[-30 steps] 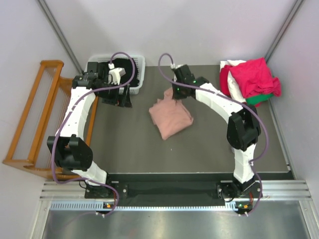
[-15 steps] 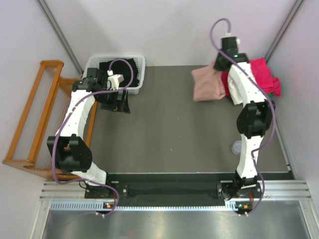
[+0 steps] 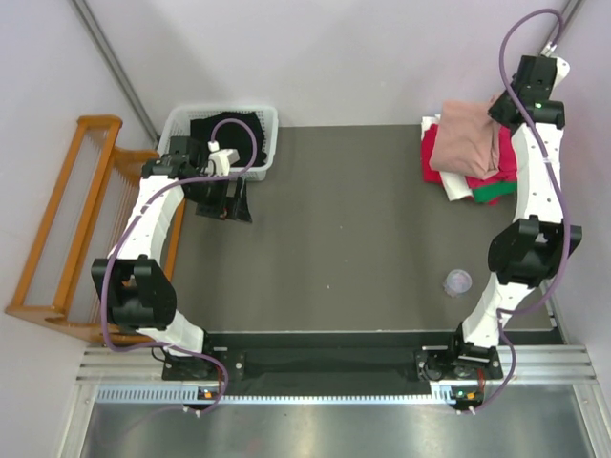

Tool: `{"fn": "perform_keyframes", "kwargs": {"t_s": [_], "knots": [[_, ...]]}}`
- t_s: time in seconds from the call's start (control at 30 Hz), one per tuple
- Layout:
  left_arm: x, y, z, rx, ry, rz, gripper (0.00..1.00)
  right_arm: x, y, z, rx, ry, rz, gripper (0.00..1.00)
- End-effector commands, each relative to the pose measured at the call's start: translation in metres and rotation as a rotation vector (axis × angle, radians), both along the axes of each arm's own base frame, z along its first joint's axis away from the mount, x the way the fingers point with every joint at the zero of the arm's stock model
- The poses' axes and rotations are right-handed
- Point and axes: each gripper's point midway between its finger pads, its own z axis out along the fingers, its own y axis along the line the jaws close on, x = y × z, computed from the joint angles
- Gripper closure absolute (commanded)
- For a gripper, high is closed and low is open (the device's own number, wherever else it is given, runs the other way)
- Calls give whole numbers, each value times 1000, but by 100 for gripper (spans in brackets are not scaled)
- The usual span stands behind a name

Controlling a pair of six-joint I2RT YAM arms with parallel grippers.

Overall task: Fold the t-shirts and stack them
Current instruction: Neatly place the folded tshirt to the corner

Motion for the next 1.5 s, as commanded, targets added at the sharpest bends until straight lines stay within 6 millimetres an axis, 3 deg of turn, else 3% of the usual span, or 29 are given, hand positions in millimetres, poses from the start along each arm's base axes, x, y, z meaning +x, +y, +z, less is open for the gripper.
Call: {"fn": "perform_keyframes", "kwargs": {"t_s": [0.0,0.1,0.23,0.37,0.47,0.5,0.53,0.63,0.8,1.0,1.13,1.33,1.47], "knots": [[4,-5,15,-36,-67,-5,5,8,5,36,18,-109,-16,100],[1,-4,12,-31,-65,-5,5,11,-16,44,46,-144,-68,100],[2,-5,11,-38,-62,-5,5,22,-4,56,119,-196,-5,100],[2,-6,9,-50,-48,-4,5,18,-16,96,109,-325,-79,100],[1,-6,6,-48,-44,-4,5,19,-26,110,140,-376,-96,100],[2,-5,5,-44,-43,-3,5,21,-32,109,158,-382,-92,100],[1,-6,5,-45,-41,-3,5,25,-21,110,210,-388,-28,100],[2,-6,3,-50,-36,-4,5,29,-18,111,265,-417,14,100],[-1,-8,2,-57,-30,-8,5,10,-42,114,236,-436,-112,100],[-2,-8,4,-55,-42,-10,5,4,-63,84,188,-347,-202,100],[-5,-8,4,-54,-42,-16,5,-18,-98,49,90,-241,-405,100],[-4,-7,11,-51,-60,-17,5,-21,-105,-10,4,-82,-441,100],[-8,-5,10,-39,-58,-19,5,-12,-113,-25,-30,-54,-441,100]]}}
